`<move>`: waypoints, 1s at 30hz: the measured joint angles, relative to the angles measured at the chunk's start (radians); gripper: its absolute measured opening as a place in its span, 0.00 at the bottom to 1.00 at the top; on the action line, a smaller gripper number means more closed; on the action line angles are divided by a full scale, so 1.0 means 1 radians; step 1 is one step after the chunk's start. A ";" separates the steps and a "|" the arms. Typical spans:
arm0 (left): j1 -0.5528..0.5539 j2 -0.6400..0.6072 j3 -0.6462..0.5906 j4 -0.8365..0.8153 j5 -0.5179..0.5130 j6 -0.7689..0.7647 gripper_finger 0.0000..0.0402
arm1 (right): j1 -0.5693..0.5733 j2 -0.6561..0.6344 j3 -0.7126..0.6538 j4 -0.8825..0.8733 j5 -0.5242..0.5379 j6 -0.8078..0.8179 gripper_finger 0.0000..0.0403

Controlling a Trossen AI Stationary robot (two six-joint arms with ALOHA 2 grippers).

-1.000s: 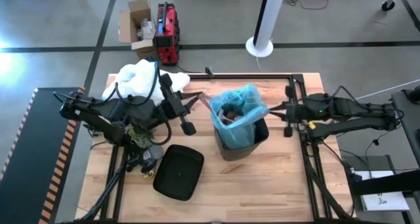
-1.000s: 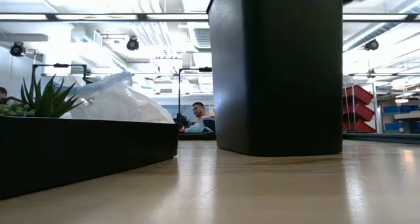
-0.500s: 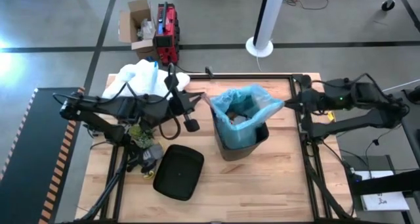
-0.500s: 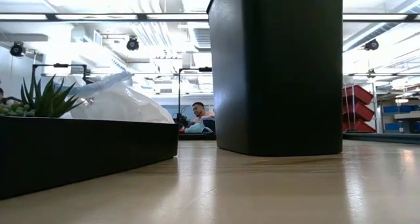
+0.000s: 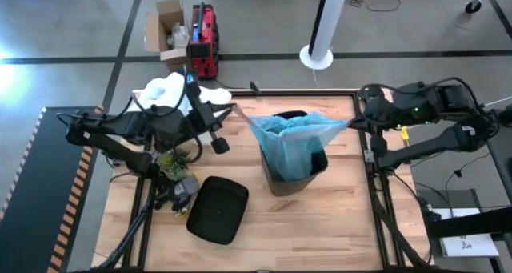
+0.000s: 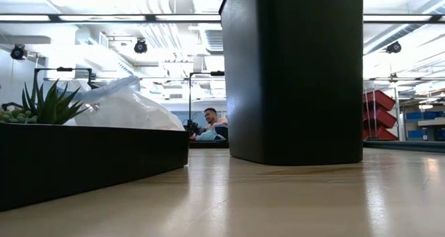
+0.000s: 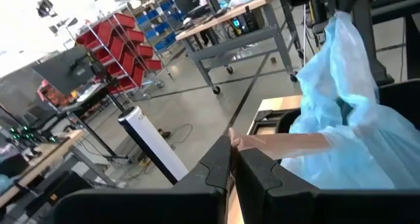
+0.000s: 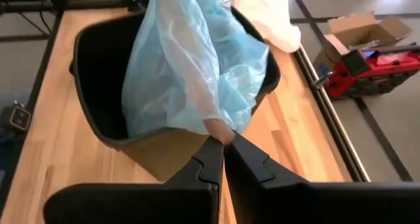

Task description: Place trash/remove bag and relplace

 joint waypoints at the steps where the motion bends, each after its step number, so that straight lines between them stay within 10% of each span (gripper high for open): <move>1: 0.000 -0.010 -0.005 -0.013 -0.001 -0.013 0.00 | 0.000 0.000 0.007 -0.001 0.000 0.004 0.00; 10: 0.000 -0.116 -0.119 -0.022 -0.038 -0.093 0.00 | 0.000 -0.014 0.113 0.049 0.115 -0.061 0.00; 20: -0.001 -0.138 -0.241 0.359 0.032 0.076 0.00 | 0.000 0.092 0.130 0.326 0.341 -0.386 0.00; 30: 0.033 -0.036 -0.111 0.797 0.241 0.330 0.00 | 0.000 0.272 0.164 1.138 0.429 -0.757 0.00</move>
